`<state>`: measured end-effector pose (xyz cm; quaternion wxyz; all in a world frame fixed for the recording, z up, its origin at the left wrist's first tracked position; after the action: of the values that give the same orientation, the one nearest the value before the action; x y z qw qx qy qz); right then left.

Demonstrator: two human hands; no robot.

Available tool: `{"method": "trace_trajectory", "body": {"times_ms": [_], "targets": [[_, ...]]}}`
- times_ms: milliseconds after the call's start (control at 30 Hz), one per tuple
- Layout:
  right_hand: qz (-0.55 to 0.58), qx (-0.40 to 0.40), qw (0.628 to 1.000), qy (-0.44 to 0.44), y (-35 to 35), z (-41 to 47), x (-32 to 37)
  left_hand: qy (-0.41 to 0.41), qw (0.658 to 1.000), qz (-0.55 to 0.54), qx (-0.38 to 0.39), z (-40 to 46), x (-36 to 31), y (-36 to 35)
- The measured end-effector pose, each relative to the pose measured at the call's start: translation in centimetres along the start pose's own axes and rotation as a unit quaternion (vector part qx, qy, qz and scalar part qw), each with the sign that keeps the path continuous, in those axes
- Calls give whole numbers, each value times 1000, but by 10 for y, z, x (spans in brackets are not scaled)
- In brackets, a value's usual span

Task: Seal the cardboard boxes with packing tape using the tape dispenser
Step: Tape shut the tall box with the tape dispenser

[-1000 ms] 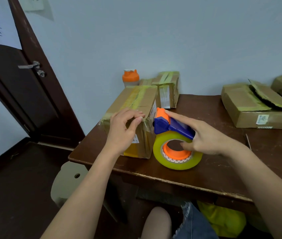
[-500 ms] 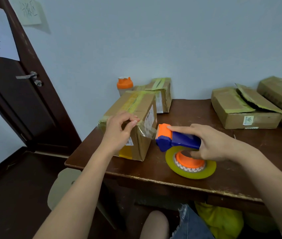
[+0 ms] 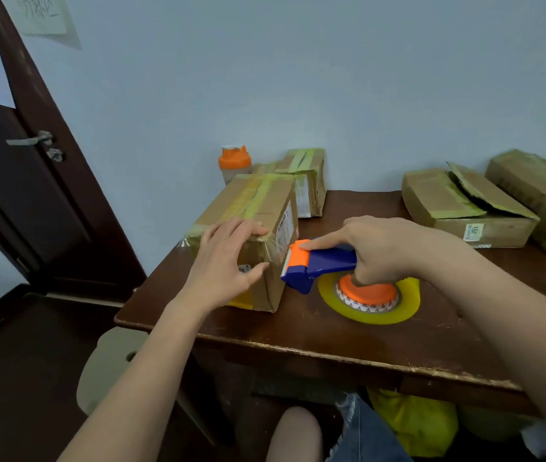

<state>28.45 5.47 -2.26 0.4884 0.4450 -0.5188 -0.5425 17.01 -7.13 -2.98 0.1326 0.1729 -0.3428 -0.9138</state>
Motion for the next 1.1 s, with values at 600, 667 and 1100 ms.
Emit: {"method": "trace_trajectory", "body": {"times_ms": [600,667,1100], "targets": [[-87,223,962,-134,-63,21,-24,6,996,-83,-7,1,0,5],[-131,229,953,-147,-69,25,-31,7,997,-71,4,0,-2,6],[75,11,992,-102,-44,43,-7,137,976,-166,32,-4,-9,22]]}}
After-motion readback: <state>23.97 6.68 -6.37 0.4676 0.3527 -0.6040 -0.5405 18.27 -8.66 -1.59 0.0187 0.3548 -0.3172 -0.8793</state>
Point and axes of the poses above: each hand's wrist, its own z-axis towards the middle knuckle, its own y-axis out of the back of the hand, x = y × z, the point moved 10 cm from there along z, towards the middle knuckle, and after that the axes turned 11 degrees about -x, right-handed, at the moved point
